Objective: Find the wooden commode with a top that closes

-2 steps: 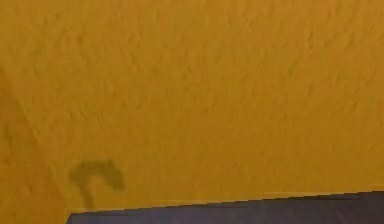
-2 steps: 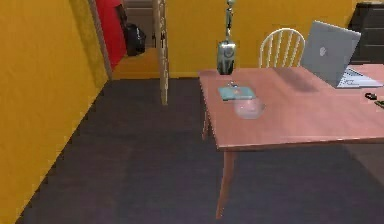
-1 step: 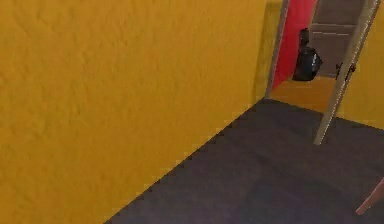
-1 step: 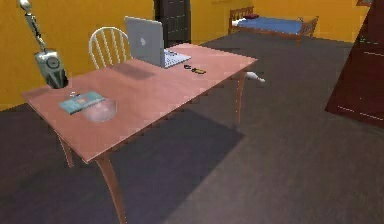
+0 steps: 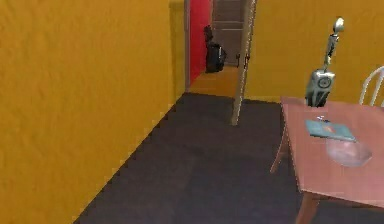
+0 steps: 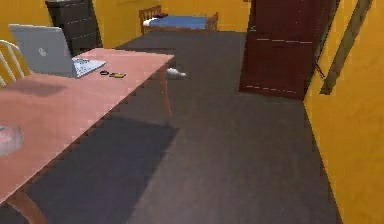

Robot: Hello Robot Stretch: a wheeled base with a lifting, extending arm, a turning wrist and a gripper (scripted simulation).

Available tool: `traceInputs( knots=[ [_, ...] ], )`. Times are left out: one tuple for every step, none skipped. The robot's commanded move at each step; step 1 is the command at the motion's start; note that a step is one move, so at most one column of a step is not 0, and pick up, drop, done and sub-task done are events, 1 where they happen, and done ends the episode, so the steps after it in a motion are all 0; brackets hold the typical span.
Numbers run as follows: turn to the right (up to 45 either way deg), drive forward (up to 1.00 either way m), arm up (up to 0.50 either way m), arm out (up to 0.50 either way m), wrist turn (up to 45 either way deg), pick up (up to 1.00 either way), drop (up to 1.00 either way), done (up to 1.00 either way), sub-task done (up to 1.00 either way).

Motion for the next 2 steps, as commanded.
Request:
traceInputs(
  knots=[
    [0.0,1.0,0.0,0.0,0.0,0.0,0.0,0.0,0.0],
    [3.0,0.0,0.0,0.0,0.0,0.0,0.0,0.0,0.0]
  ],
)
